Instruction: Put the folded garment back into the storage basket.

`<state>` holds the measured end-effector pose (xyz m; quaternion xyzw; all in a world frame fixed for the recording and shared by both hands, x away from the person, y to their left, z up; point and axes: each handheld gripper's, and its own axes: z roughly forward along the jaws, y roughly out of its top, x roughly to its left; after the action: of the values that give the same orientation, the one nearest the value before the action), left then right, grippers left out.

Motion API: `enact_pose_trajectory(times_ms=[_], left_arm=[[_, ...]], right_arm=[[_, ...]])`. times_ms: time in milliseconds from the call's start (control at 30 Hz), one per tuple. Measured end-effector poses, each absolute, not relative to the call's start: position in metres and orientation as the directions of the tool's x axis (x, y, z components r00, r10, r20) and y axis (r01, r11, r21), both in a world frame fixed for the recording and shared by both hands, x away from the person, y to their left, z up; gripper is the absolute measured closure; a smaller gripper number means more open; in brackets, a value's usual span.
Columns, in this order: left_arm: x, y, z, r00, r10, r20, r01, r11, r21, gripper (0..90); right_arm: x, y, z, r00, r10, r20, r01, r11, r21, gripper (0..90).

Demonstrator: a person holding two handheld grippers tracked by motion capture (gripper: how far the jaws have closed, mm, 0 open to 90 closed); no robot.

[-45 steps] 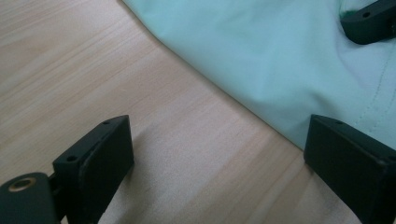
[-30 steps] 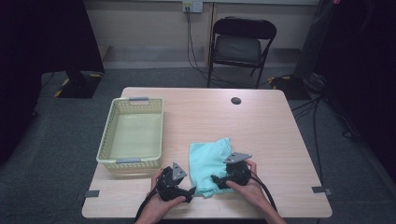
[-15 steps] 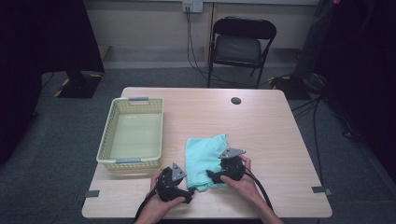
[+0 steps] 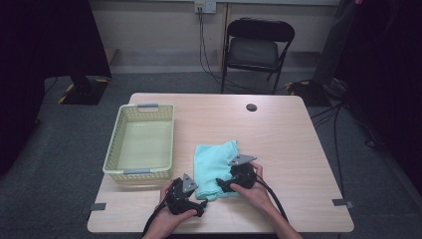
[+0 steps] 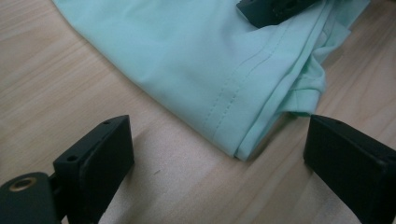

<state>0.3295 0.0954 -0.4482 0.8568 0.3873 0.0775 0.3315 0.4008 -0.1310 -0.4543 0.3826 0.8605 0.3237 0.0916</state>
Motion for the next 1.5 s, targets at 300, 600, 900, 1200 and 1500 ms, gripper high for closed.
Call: enact_pose_trajectory(times_ms=[300, 600, 900, 1200, 1500], left_arm=[[0.331, 0.098, -0.448, 0.681, 0.722, -0.122, 0.618, -0.477, 0.625, 7.9], [0.331, 0.099, -0.449, 0.679, 0.723, -0.124, 0.618, -0.473, 0.628, 7.8], [0.332, 0.1, -0.449, 0.68, 0.723, -0.124, 0.616, -0.472, 0.631, 7.7], [0.332, 0.101, -0.449, 0.68, 0.723, -0.123, 0.616, -0.472, 0.631, 7.6], [0.333, 0.101, -0.45, 0.679, 0.724, -0.122, 0.616, -0.471, 0.632, 7.7]], right_arm=[[0.408, -0.122, -0.454, -0.691, 0.717, 0.089, 0.604, 0.506, 0.615, 9.4], [0.414, -0.114, -0.455, -0.696, 0.713, 0.09, 0.603, 0.511, 0.612, 9.5], [0.418, -0.106, -0.456, -0.689, 0.72, 0.087, 0.607, 0.507, 0.613, 9.5], [0.419, -0.104, -0.457, -0.692, 0.717, 0.083, 0.6, 0.507, 0.619, 9.4], [0.42, -0.102, -0.455, -0.686, 0.722, 0.087, 0.609, 0.505, 0.612, 10.6]])
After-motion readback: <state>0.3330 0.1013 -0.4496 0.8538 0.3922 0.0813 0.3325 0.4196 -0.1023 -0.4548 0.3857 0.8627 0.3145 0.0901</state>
